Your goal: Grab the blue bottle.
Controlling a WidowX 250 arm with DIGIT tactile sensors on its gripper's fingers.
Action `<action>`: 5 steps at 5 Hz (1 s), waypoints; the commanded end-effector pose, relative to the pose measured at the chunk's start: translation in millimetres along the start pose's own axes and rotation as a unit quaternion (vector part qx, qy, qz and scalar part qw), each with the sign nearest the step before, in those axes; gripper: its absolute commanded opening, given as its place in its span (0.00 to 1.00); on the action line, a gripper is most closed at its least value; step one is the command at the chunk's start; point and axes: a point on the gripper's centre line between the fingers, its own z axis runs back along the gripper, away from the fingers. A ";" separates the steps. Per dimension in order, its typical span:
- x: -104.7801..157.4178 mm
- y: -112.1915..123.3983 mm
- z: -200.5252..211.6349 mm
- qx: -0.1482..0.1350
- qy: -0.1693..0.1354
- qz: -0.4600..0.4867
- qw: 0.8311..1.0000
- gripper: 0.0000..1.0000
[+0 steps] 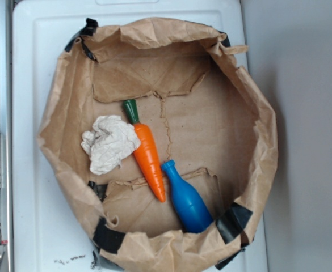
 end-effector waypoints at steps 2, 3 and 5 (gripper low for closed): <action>10.6 -7.5 -1.5 -0.002 -0.006 0.020 1.000 1.00; 12.1 -7.6 -2.3 -0.002 -0.015 0.033 0.999 1.00; 33.6 -0.6 -14.2 -0.006 -0.017 0.059 0.998 1.00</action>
